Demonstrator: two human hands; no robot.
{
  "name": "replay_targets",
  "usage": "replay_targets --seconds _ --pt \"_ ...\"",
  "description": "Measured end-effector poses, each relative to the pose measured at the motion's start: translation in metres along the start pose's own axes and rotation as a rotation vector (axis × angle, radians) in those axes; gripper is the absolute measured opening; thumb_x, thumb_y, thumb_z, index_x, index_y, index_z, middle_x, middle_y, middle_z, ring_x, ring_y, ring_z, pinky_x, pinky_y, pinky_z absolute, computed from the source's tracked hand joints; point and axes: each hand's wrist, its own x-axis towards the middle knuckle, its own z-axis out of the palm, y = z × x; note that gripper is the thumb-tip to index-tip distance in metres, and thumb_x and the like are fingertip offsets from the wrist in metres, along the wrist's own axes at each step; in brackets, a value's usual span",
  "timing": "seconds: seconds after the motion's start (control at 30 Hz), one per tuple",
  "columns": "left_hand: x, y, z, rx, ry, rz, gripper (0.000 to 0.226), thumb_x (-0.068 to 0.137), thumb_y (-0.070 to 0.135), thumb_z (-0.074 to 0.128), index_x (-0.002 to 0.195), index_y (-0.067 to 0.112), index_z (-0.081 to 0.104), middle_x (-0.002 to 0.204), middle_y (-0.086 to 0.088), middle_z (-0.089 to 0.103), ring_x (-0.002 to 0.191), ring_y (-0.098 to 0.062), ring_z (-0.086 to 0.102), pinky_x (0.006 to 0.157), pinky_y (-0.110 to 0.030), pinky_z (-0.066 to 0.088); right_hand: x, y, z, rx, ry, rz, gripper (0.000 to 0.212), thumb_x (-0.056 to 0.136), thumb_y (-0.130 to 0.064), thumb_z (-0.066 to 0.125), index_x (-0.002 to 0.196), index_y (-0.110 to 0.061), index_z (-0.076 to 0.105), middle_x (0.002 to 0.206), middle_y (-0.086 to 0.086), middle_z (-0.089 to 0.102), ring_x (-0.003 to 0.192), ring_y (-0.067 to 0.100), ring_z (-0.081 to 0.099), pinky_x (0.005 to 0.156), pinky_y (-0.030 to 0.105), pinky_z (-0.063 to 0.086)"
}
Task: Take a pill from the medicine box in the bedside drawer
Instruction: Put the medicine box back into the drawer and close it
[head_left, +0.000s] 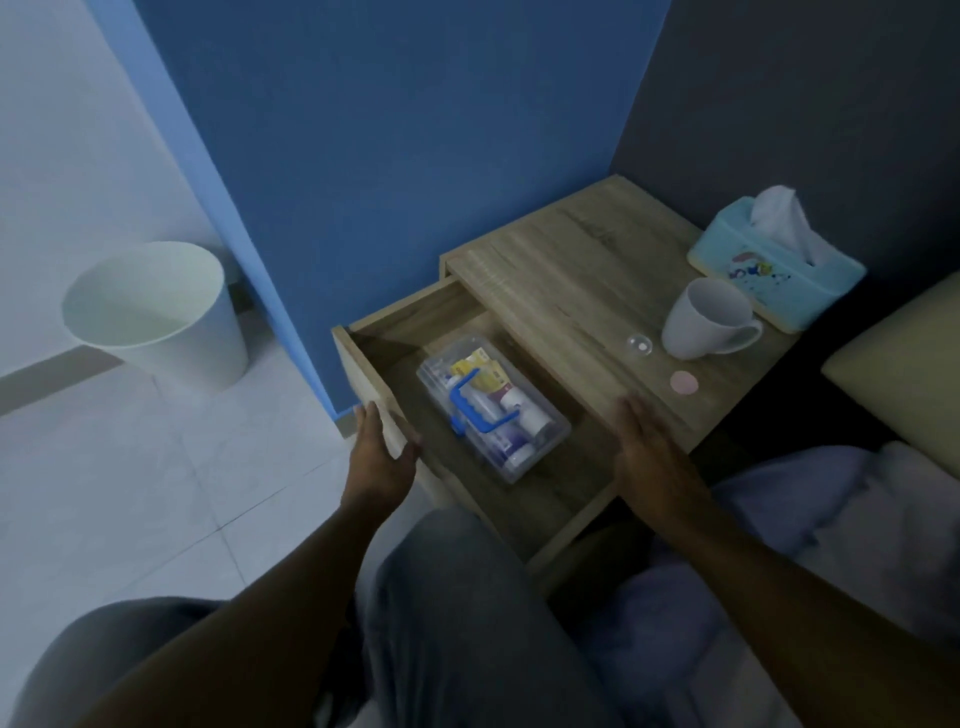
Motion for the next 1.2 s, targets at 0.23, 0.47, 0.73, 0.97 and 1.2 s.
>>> replay_targets --seconds 0.23,0.47,0.73,0.97,1.2 --pt "0.01 -0.013 0.014 -0.182 -0.177 -0.071 0.057 0.095 0.021 0.06 0.146 0.028 0.036 0.148 -0.001 0.049 0.135 -0.027 0.048 0.105 -0.048 0.044 -0.004 0.005 0.024 0.061 0.146 -0.025 0.055 0.099 -0.011 0.057 0.147 0.009 0.04 0.155 0.03 0.037 0.147 0.044 0.033 0.12 0.056 0.028" --pt "0.028 0.004 0.042 -0.203 -0.196 -0.074 0.054 0.093 0.021 0.062 0.142 0.028 0.04 0.14 0.0 0.054 0.122 -0.019 0.053 0.1 -0.043 0.047 0.001 0.017 0.032 0.237 0.236 -0.035 0.043 0.097 -0.002 0.056 0.139 0.008 0.052 0.149 0.025 0.048 0.143 0.042 0.041 0.116 0.058 0.034" --pt "0.051 0.032 0.085 -0.234 -0.233 -0.051 0.067 0.094 0.019 0.06 0.151 0.029 0.027 0.14 -0.002 0.054 0.114 -0.013 0.053 0.098 -0.042 0.048 0.003 0.018 0.036 0.346 0.27 -0.016 0.044 0.098 -0.003 0.056 0.14 0.004 0.052 0.152 0.021 0.046 0.145 0.037 0.037 0.117 0.058 0.033" --pt "0.065 0.056 0.118 -0.27 -0.276 -0.025 0.061 0.095 0.022 0.057 0.149 0.031 0.03 0.14 -0.003 0.053 0.121 -0.018 0.052 0.097 -0.04 0.046 0.004 0.018 0.049 0.386 0.357 -0.009 0.046 0.095 -0.009 0.054 0.139 0.003 0.054 0.149 0.02 0.049 0.144 0.037 0.039 0.114 0.061 0.036" --pt "0.075 0.079 0.145 -0.227 -0.234 -0.003 0.071 0.096 0.029 0.057 0.155 0.027 0.017 0.147 -0.002 0.049 0.136 -0.024 0.045 0.109 -0.044 0.041 0.005 0.018 0.054 0.365 0.425 -0.018 0.044 0.095 -0.007 0.055 0.138 0.001 0.056 0.149 0.018 0.051 0.144 0.034 0.041 0.118 0.057 0.032"
